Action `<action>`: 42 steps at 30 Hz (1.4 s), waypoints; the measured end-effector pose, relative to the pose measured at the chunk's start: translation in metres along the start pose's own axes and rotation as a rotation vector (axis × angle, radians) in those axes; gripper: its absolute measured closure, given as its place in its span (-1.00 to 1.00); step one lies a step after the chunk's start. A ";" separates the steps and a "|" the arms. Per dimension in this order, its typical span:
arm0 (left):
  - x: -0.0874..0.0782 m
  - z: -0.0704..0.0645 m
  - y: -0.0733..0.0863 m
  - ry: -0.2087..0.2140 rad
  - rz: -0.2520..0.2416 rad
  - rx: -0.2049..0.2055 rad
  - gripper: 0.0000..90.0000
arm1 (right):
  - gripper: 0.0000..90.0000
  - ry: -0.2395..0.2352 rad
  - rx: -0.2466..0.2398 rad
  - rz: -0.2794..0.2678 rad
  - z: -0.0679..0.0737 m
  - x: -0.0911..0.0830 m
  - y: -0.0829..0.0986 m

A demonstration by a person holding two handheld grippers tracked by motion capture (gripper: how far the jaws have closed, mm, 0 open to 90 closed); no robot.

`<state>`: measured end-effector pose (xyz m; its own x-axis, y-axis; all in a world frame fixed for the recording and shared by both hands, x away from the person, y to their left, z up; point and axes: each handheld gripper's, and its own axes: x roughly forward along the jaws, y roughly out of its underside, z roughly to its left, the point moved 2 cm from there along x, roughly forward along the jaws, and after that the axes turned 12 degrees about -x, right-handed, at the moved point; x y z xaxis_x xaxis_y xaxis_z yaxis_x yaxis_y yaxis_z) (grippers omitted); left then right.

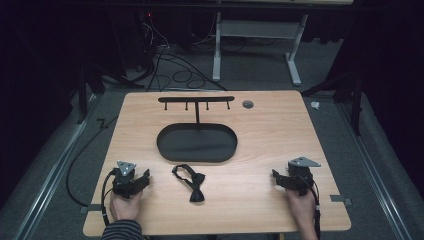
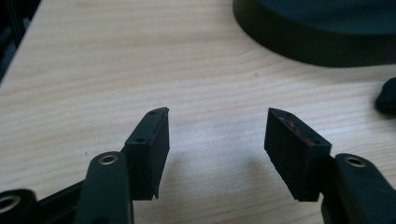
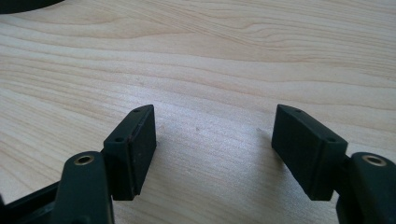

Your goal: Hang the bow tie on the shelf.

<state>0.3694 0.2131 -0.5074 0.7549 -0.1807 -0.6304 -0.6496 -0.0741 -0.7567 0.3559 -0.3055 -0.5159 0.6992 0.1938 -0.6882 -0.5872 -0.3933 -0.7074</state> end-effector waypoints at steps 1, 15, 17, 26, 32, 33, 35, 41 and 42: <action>-0.001 -0.002 -0.001 0.009 -0.002 -0.006 -0.07 | -0.30 0.000 0.000 0.000 0.000 0.000 0.000; -0.010 -0.033 0.008 0.127 0.084 -0.029 -0.03 | -0.30 -0.009 -0.011 0.001 0.001 0.000 0.000; -0.010 -0.038 0.009 0.144 0.088 -0.024 -0.01 | -0.30 -0.010 -0.012 0.001 0.001 0.000 0.000; -0.003 -0.062 0.008 0.178 0.114 0.004 -0.02 | -0.30 -0.012 -0.013 0.000 0.001 0.000 0.000; 0.002 -0.074 0.004 0.192 0.126 0.015 -0.06 | -0.30 -0.014 -0.015 -0.002 0.001 0.000 0.000; 0.004 -0.076 0.004 0.194 0.126 0.010 -0.06 | -0.30 -0.015 -0.015 -0.002 0.001 0.000 0.000; 0.006 -0.078 0.002 0.189 0.128 0.008 -0.07 | -0.30 -0.015 -0.016 -0.002 0.001 0.000 0.000; 0.016 -0.085 -0.002 0.177 0.141 0.015 -0.10 | -0.30 -0.016 -0.017 -0.003 0.001 0.000 0.000; 0.018 -0.085 -0.002 0.173 0.147 0.013 -0.11 | -0.30 -0.016 -0.017 -0.003 0.001 0.000 0.000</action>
<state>0.3764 0.1264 -0.5023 0.6247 -0.3546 -0.6957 -0.7495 -0.0224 -0.6616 0.3555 -0.3046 -0.5159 0.6941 0.2095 -0.6887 -0.5779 -0.4084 -0.7066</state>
